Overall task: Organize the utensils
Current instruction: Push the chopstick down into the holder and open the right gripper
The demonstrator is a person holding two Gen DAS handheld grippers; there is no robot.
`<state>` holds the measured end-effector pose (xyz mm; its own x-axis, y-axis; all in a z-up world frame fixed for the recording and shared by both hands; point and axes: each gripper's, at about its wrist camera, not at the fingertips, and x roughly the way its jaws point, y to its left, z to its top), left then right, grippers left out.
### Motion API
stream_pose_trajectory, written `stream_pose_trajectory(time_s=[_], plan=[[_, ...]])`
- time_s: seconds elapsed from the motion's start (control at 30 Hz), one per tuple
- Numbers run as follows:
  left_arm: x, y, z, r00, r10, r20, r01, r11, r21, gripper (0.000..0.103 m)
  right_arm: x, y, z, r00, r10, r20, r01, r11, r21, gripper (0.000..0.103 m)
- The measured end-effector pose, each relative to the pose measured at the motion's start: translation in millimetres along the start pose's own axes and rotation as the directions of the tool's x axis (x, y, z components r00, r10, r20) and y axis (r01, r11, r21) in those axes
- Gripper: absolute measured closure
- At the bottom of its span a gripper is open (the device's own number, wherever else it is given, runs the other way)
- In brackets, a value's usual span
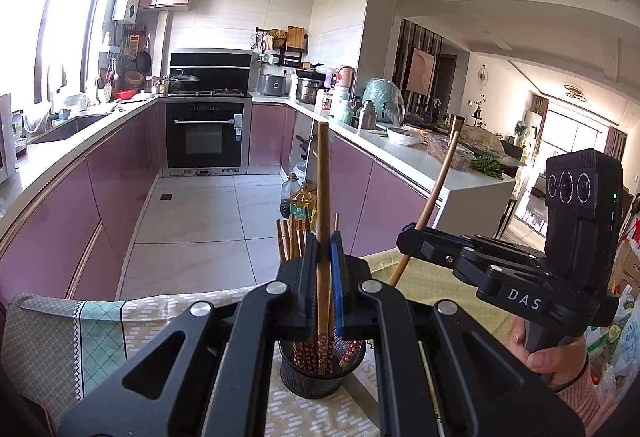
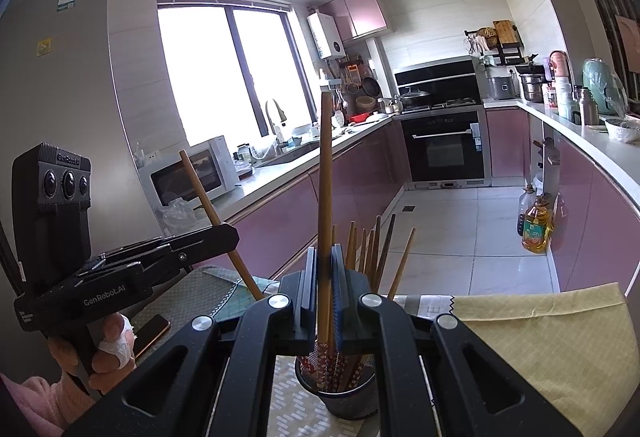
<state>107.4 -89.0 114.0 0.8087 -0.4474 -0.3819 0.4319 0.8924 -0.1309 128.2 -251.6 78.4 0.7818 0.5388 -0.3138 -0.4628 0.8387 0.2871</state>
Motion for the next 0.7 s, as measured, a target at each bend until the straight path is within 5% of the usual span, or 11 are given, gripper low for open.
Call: stream_pose_trajectory(time_s=[0.7], plan=[[34.7,10.6,-8.7,0.995,0.026,-0.093,-0.024,1.000,0.015,0.096,25.6,-7.9,-11.2,0.997,-0.030,-0.069,0.030,1.000,0.009,0.097]])
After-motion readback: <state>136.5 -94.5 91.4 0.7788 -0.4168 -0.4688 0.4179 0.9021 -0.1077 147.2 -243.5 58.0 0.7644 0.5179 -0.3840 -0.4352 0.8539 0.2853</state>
